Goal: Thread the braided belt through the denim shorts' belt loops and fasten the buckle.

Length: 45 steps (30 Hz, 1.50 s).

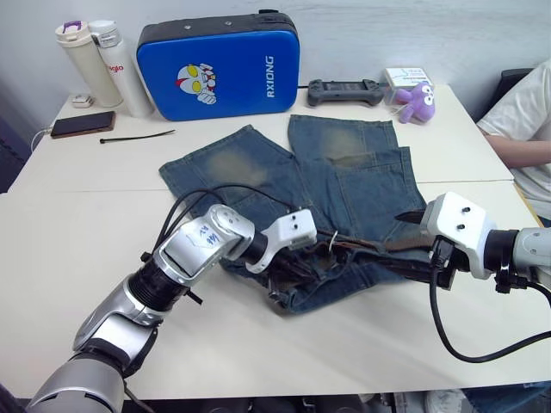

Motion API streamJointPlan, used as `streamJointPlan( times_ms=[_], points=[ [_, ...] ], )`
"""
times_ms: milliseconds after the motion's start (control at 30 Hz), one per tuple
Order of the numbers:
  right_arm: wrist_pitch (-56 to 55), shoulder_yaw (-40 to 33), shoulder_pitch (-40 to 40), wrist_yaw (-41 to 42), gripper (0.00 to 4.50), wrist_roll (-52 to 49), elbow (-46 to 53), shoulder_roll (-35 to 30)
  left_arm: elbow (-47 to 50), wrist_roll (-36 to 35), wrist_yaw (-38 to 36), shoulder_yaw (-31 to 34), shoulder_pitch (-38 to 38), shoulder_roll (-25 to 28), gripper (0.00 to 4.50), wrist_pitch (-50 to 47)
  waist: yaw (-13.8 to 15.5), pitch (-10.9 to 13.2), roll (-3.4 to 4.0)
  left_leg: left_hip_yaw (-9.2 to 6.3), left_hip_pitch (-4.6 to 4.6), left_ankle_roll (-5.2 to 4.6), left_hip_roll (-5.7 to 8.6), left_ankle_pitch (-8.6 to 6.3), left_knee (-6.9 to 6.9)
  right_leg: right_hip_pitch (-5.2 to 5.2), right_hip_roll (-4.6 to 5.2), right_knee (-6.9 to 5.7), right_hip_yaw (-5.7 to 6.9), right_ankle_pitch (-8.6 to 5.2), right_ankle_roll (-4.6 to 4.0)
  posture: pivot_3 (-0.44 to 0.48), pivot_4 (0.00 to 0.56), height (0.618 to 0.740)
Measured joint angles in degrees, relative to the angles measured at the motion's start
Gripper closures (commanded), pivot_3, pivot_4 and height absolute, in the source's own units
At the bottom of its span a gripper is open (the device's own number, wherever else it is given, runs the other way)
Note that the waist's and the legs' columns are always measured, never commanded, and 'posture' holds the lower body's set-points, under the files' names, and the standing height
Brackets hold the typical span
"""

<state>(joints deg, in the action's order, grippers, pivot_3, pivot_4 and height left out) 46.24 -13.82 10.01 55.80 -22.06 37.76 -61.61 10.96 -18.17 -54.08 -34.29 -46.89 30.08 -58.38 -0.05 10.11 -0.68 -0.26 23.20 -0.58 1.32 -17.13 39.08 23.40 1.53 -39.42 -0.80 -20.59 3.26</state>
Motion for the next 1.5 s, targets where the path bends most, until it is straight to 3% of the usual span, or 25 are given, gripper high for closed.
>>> streamJointPlan(
  times_ms=[133,267,467,833,1000,1067,1100,1133,1200,1500],
  points=[
    [-0.6,0.2,0.8,-0.1,0.00,0.0,-0.1,-1.2,0.4,2.1,-2.3,-2.8,0.4,3.8,4.44,3.2,0.0,0.0,0.01,0.01,-0.03,0.00,-0.01,0.00,-0.02,-0.01,-0.01,0.01,-0.02,-0.01,-0.01,0.000,0.150,0.740],
    [-3.5,6.6,2.5,-0.8,0.00,1.9,-1.0,-1.2,-0.2,5.4,-4.5,-4.7,0.4,7.4,4.44,9.7,-0.2,-0.1,-0.04,0.03,-0.15,-0.01,-0.05,-0.01,-0.05,-0.08,-0.05,0.23,-0.04,-0.01,-0.01,0.000,0.150,0.740],
    [-5.5,15.0,6.2,-5.0,0.00,4.4,-3.7,4.8,-0.3,6.2,-5.5,-3.7,1.1,7.6,4.44,10.7,-0.2,-0.1,-0.06,0.01,-0.14,-0.13,-0.05,-0.07,-0.02,-0.08,-0.04,0.22,-0.05,-0.01,-0.01,0.000,0.150,0.740],
    [-7.5,17.7,7.0,-7.0,0.00,7.7,-8.7,6.7,0.7,6.2,-5.1,-2.2,2.4,7.3,4.44,8.9,-0.2,-0.1,-0.06,0.01,-0.14,-0.14,-0.05,-0.08,-0.02,-0.08,-0.04,0.21,-0.04,-0.01,-0.01,0.000,0.150,0.740],
    [-9.0,18.7,7.0,-6.6,2.01,9.2,-10.1,6.7,1.2,6.4,-4.9,-2.2,2.5,7.3,4.50,8.7,-0.1,-0.1,-0.06,0.01,-0.14,-0.14,-0.05,-0.08,-0.02,-0.08,-0.04,0.21,-0.04,-0.01,-0.01,0.000,0.150,0.740],
    [-9.3,19.0,7.0,-6.6,3.10,9.5,-10.6,6.7,1.3,6.5,-4.8,-2.2,2.5,7.3,4.50,8.7,-0.1,-0.1,-0.05,0.01,-0.14,-0.14,-0.05,-0.08,-0.02,-0.08,-0.04,0.21,-0.04,-0.01,-0.01,0.000,0.150,0.740],
    [-9.6,19.1,7.0,-6.6,3.34,9.7,-10.8,6.7,1.3,6.5,-4.8,-2.2,2.5,7.3,4.50,8.7,-0.1,-0.1,-0.05,0.01,-0.14,-0.14,-0.05,-0.08,-0.02,-0.08,-0.04,0.21,-0.04,-0.01,-0.01,0.000,0.150,0.740],
    [-9.8,19.2,7.0,-6.6,4.00,9.9,-11.1,6.7,1.3,6.5,-4.8,-2.2,2.5,7.3,4.50,8.7,-0.1,-0.1,-0.06,0.01,-0.14,-0.14,-0.05,-0.08,-0.02,-0.08,-0.04,0.21,-0.04,-0.01,-0.01,0.000,0.150,0.740],
    [-10.0,19.4,7.0,-6.6,4.46,10.0,-11.4,6.9,1.3,6.5,-4.8,-2.2,2.5,7.3,4.50,8.7,-0.1,-0.1,-0.06,0.01,-0.14,-0.14,-0.05,-0.08,-0.02,-0.08,-0.04,0.21,-0.04,-0.01,-0.01,0.000,0.150,0.740],
    [-11.6,20.1,7.2,-6.6,4.46,10.7,-13.5,8.3,0.7,6.7,-4.9,-2.2,2.5,7.2,4.50,9.2,-0.1,-0.1,-0.06,0.01,-0.14,-0.14,-0.05,-0.08,-0.02,-0.08,-0.04,0.21,-0.04,-0.01,-0.01,0.000,0.150,0.740]
  ],
)
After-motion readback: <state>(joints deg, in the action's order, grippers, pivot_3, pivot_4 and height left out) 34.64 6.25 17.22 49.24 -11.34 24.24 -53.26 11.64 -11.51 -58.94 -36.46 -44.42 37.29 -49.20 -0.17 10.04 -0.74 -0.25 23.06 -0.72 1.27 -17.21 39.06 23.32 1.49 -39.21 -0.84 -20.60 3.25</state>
